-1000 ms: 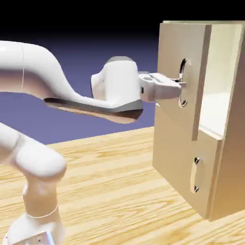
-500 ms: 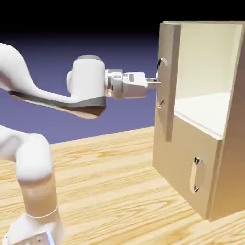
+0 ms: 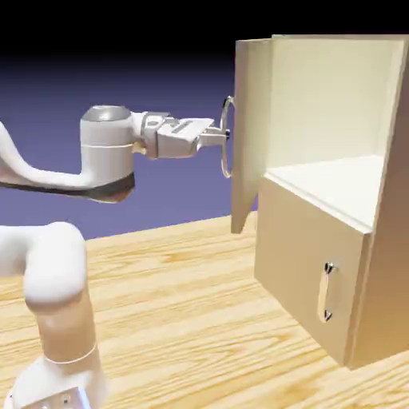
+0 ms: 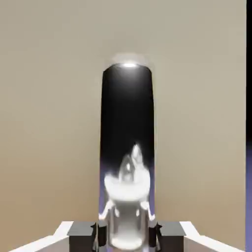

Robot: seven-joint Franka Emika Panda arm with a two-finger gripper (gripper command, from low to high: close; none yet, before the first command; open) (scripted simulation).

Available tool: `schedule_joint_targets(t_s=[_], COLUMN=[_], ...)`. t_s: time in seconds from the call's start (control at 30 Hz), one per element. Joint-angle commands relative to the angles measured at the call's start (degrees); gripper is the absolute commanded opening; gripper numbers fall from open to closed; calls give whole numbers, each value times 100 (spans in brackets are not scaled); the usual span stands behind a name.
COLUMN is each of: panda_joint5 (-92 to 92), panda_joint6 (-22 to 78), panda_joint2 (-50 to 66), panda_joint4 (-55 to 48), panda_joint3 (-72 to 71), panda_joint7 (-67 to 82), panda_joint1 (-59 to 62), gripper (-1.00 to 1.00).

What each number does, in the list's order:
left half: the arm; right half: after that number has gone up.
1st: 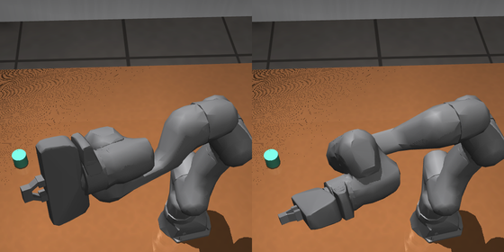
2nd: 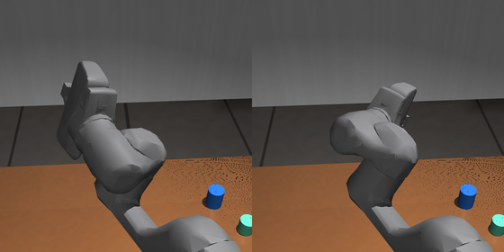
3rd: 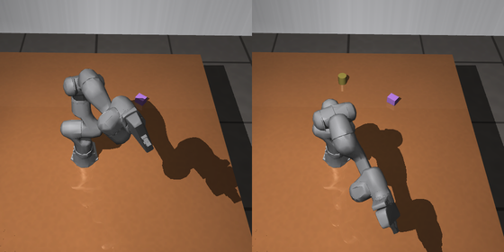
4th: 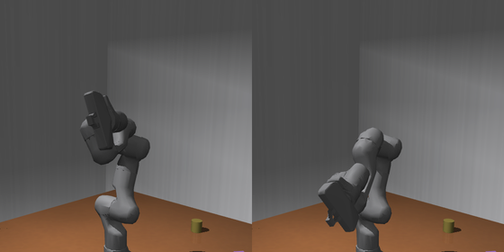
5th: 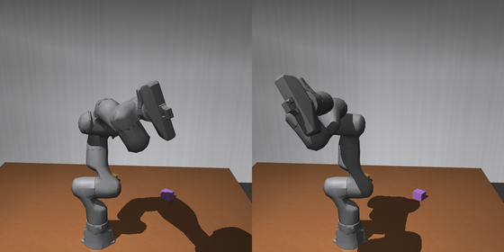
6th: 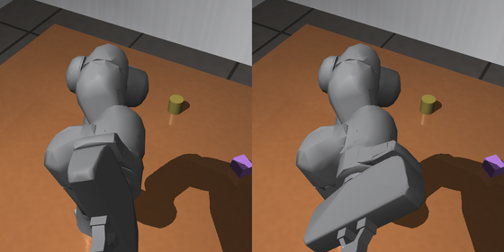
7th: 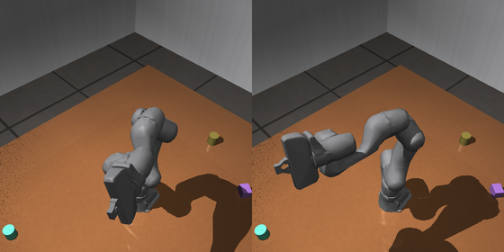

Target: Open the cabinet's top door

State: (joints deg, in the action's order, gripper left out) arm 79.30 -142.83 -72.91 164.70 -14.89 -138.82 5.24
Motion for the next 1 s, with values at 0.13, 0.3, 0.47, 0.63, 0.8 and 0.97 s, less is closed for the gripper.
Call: schedule_joint_targets(t_s=[0.13, 0.3, 0.47, 0.63, 0.8, 0.97], panda_joint5=[-1271, -2319, -3207, -3920, -4396, -4729], panda_joint6=[1207, 2445, 3677, 4881, 5883, 6756], panda_joint2=[-249, -184, 87, 397, 580, 631], panda_joint4=[-62, -448, -1159, -2160, -3198, -4236], panda_joint3=[-938, -1971, -3009, -3993, -4767, -5385], panda_joint7=[377, 519, 556, 585, 658, 788], panda_joint1=[-370, -503, -255, 404, 1237, 2128], gripper=[-100, -100, -100, -100, -100, -100])
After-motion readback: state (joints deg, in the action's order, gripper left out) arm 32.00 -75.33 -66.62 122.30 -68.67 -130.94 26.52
